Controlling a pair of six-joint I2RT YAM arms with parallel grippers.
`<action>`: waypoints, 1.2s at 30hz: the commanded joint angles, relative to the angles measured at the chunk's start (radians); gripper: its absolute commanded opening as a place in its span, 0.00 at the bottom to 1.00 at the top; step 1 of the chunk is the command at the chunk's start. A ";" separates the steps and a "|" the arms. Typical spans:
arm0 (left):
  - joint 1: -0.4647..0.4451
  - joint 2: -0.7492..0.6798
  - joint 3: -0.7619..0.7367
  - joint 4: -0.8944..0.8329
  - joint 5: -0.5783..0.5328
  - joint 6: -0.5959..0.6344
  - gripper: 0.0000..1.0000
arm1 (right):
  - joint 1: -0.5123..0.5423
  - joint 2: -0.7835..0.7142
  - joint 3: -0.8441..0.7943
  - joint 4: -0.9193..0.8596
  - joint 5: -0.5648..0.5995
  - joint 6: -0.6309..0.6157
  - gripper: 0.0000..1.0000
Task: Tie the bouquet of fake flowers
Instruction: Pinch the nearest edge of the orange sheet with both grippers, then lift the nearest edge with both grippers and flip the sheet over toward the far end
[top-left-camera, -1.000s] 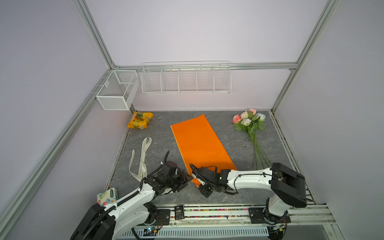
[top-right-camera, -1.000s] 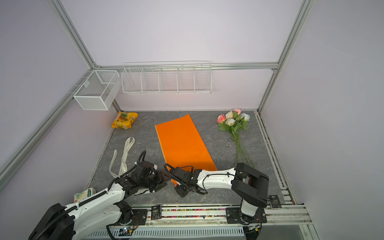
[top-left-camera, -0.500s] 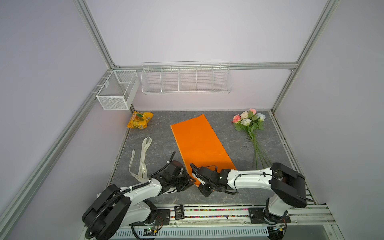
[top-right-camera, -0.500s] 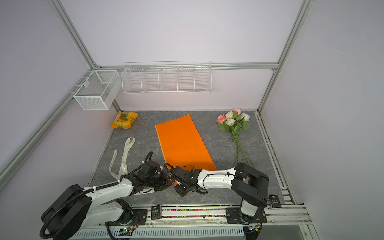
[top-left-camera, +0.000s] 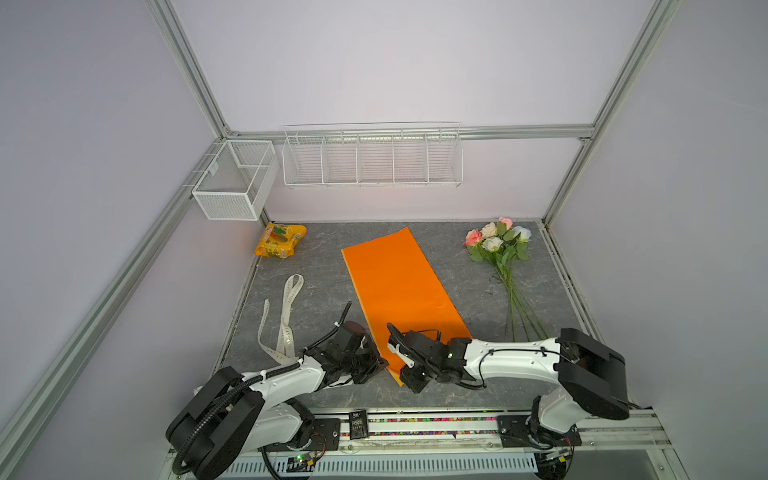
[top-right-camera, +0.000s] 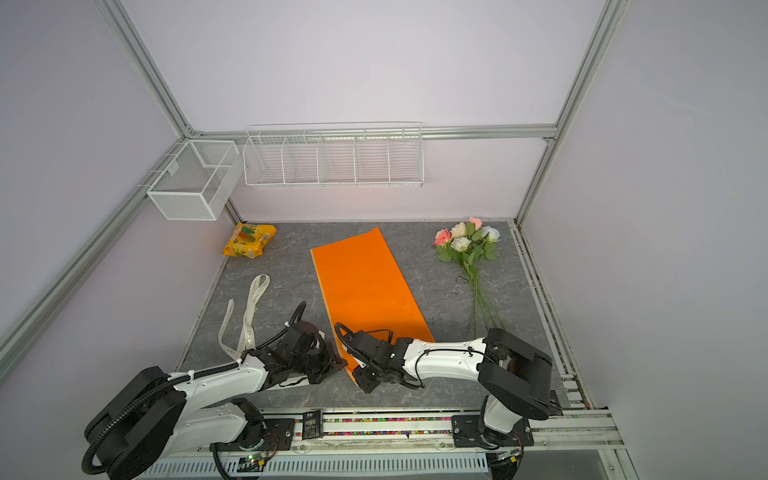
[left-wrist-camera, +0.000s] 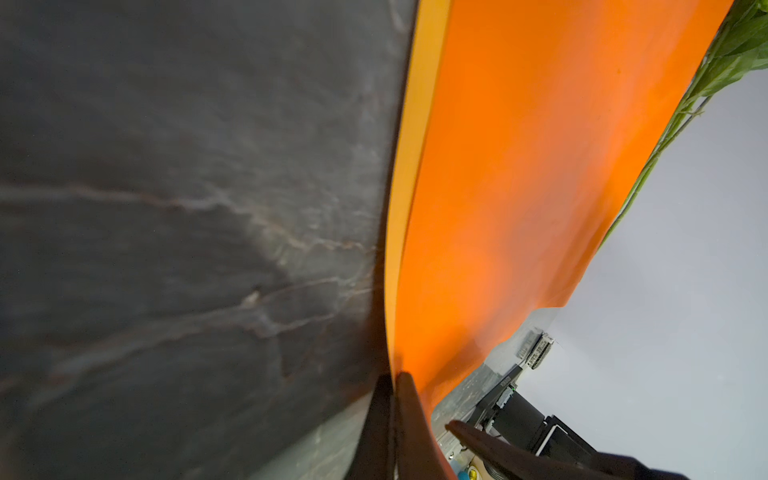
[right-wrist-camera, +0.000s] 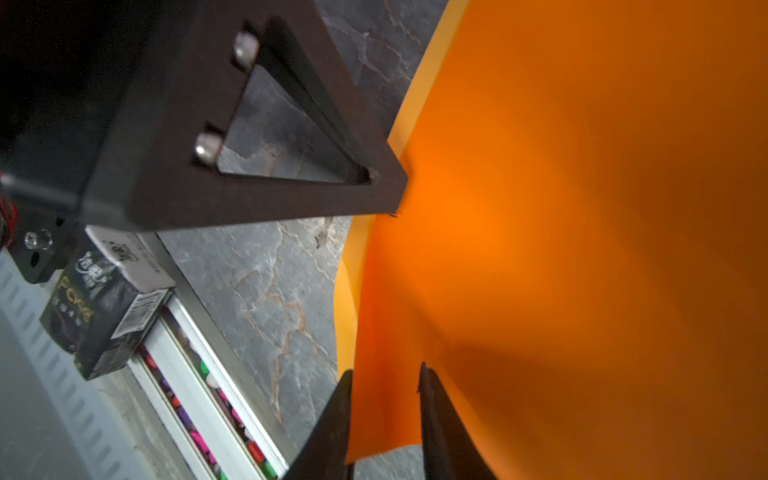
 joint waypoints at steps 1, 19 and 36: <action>-0.003 0.005 0.021 -0.016 -0.016 0.010 0.00 | -0.010 -0.013 -0.015 0.003 -0.013 0.017 0.29; -0.004 -0.008 0.023 -0.040 -0.024 0.027 0.00 | -0.022 0.010 0.015 0.012 -0.063 0.018 0.16; -0.003 -0.013 0.032 -0.074 -0.028 0.048 0.00 | -0.031 -0.003 0.010 0.030 -0.076 0.042 0.15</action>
